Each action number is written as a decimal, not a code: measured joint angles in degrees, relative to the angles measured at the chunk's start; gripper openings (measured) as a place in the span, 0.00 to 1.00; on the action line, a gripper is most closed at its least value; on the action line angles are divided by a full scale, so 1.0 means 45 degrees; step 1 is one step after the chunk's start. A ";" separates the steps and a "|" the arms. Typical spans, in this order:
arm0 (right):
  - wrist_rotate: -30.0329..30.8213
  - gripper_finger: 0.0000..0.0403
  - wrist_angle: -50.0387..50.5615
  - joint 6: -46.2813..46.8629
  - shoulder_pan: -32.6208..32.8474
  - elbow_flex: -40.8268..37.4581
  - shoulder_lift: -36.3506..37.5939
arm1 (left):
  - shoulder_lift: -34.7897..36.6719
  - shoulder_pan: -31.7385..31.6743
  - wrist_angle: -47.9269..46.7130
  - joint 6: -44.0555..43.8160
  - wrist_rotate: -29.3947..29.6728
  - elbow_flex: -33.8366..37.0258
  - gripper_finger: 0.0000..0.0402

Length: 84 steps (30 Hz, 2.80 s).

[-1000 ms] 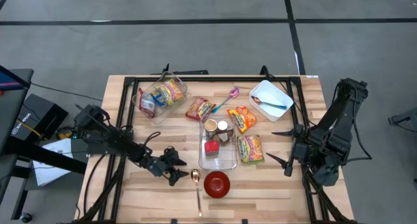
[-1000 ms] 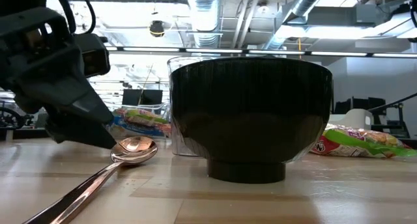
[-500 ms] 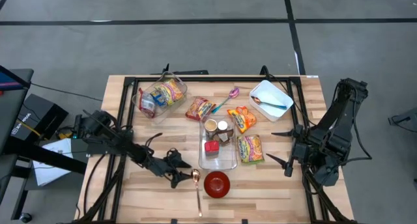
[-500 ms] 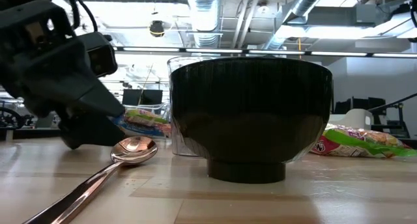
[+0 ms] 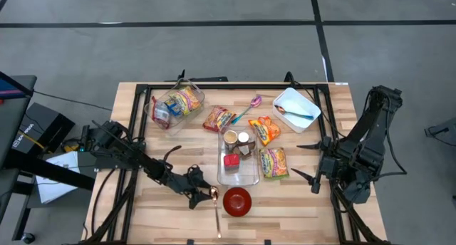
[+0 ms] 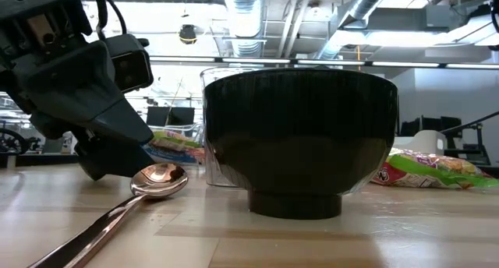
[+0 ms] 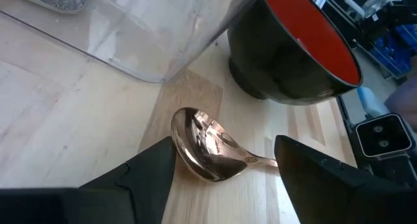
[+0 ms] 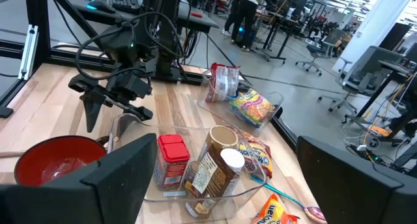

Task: Pick & Place Food Item
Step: Put the gold spoon into the white bin

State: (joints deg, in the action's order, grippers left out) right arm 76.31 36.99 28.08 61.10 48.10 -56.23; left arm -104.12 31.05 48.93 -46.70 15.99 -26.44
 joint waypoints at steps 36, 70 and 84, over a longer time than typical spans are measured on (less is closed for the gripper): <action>-0.0305 0.89 -0.0015 0.0008 0.0000 0.0005 0.0000 | 0.0026 -0.0375 -0.0888 0.0189 -0.0373 -0.0008 0.23; -0.0300 0.89 -0.0010 0.0010 0.0000 0.0005 0.0000 | 0.0015 -0.0850 -0.3944 0.0079 -0.1297 -0.1175 0.02; -0.0324 0.89 0.0005 0.0102 -0.0003 0.0005 0.0000 | 0.0010 -0.0835 -0.4225 0.0287 -0.0989 -0.1185 0.02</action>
State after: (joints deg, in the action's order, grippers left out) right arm 74.85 37.01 28.53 61.09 48.12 -56.23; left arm -104.07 27.29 29.91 -45.41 11.54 -31.77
